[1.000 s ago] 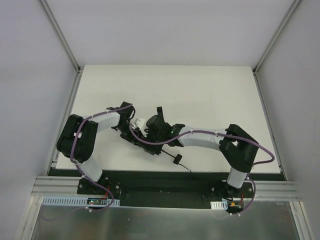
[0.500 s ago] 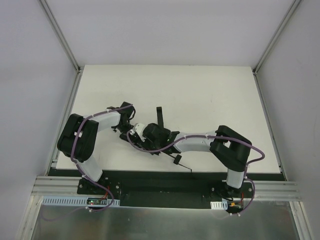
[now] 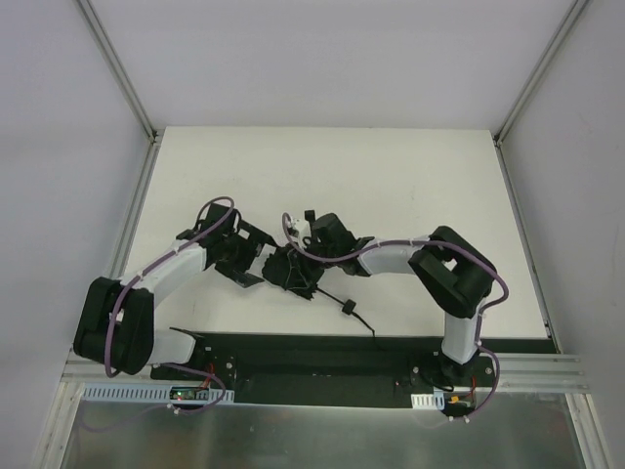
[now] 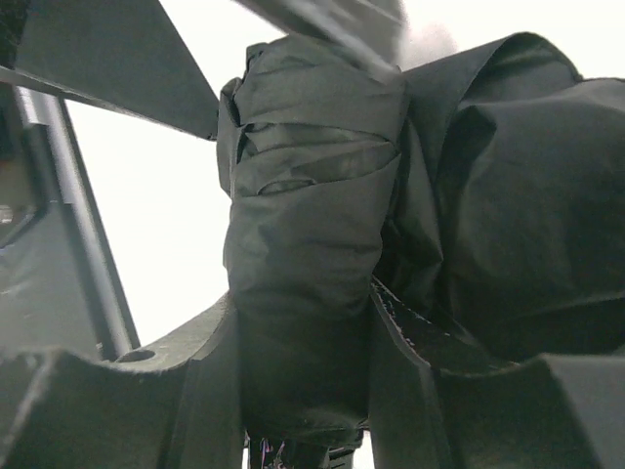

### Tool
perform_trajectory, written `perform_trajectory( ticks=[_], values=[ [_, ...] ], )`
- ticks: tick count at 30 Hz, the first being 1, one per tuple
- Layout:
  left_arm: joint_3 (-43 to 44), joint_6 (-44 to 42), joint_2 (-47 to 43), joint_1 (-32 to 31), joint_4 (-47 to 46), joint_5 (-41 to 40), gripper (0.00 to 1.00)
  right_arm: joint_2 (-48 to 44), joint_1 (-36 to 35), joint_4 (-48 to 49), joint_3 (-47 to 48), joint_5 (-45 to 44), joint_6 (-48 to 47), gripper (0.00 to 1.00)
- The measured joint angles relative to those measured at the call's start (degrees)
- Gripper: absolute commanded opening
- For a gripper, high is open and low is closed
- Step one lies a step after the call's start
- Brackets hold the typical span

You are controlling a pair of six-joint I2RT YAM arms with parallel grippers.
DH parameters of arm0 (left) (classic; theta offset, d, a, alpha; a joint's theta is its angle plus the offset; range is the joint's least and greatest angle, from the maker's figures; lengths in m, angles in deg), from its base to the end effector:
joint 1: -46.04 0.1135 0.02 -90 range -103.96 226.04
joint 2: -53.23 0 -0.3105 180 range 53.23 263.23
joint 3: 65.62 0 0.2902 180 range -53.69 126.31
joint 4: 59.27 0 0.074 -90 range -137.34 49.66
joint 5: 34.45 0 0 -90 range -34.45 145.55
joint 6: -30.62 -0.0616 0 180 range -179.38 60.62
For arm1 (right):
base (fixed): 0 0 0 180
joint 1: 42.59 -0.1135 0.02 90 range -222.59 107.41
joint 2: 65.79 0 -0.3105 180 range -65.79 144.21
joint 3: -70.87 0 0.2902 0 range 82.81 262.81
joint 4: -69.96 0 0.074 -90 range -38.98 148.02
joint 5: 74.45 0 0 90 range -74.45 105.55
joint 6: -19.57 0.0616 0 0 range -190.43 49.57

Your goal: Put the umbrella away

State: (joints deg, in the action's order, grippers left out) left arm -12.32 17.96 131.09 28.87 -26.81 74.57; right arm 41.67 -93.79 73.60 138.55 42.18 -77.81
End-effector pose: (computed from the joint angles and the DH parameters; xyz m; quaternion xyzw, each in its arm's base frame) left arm 0.2717 -0.1050 0.1855 -0.4335 0.8418 -0.3131 0.0737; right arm 0.2544 0.3605 0.1479 -0.5154 0.7056 0.3550 0.3323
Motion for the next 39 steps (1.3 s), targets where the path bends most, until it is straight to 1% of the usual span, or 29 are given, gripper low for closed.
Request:
perform_trajectory(
  ticks=[4,9,12,17,19,21,23,28,29,30,31,32,33,34,35,36,37,39],
  values=[
    [-5.81,0.92,-5.66,0.39,-7.39,-0.02,0.99,3.43,4.79,0.22,2.08,11.21,3.56,0.00],
    [-14.32,3.69,-9.05,0.20,-16.26,0.20,0.99,9.35,9.14,-3.80,7.80,23.39,7.34,0.00],
    [-17.66,5.88,-8.63,-1.07,-22.36,0.31,0.99,12.31,10.58,-6.86,11.13,28.02,8.55,0.00],
    [-18.08,8.83,-3.39,-5.49,-32.06,-0.04,0.99,15.78,12.22,-10.78,14.82,33.46,9.22,0.00],
    [-17.99,9.97,-0.94,-6.58,-35.67,-0.04,0.91,16.50,12.70,-11.80,15.54,34.75,9.31,0.00],
    [-17.79,10.86,0.90,-6.93,-37.99,-0.09,0.75,17.03,13.27,-12.76,15.91,36.09,9.33,0.00],
    [-17.84,11.98,2.12,-7.15,-38.86,-0.52,0.62,17.25,13.86,-13.79,15.98,37.13,9.31,0.00],
    [-18.75,13.14,3.26,-7.26,-39.82,-3.19,0.41,17.99,14.45,-15.91,16.94,38.45,9.27,0.00],
    [-18.75,13.22,3.67,-7.23,-40.06,-3.21,0.35,18.01,14.45,-16.24,17.09,38.42,9.25,0.00],
    [-18.71,13.29,4.33,-7.23,-40.54,-3.13,0.26,18.05,14.45,-16.65,17.25,38.38,9.25,0.00],
    [-18.56,13.35,4.98,-7.23,-41.16,-2.95,0.14,18.10,14.49,-17.09,17.40,38.38,9.22,0.00],
    [-18.23,13.38,5.62,-7.21,-41.64,-2.58,0.07,18.21,14.62,-17.73,17.64,38.38,9.11,0.02],
    [-17.68,13.31,6.19,-7.21,-41.90,-2.29,0.00,18.25,14.69,-18.47,17.97,38.34,8.98,0.08],
    [-17.00,13.16,6.62,-7.19,-41.86,-2.01,0.00,18.29,14.88,-19.12,18.25,38.29,8.87,0.12],
    [-16.41,13.14,6.84,-7.17,-41.57,-1.84,0.00,18.29,15.15,-20.00,18.60,38.12,8.72,0.18],
    [-15.78,13.09,6.95,-7.17,-40.87,-1.77,0.00,18.29,15.37,-21.05,19.04,37.83,8.39,0.29],
    [-15.23,12.76,6.97,-7.19,-39.91,-2.05,0.00,18.29,15.39,-22.34,19.69,37.44,8.07,0.37],
    [-14.34,12.39,6.97,-7.23,-37.83,-2.21,0.00,18.29,15.23,-25.83,21.40,36.00,7.06,0.50]
  ],
)
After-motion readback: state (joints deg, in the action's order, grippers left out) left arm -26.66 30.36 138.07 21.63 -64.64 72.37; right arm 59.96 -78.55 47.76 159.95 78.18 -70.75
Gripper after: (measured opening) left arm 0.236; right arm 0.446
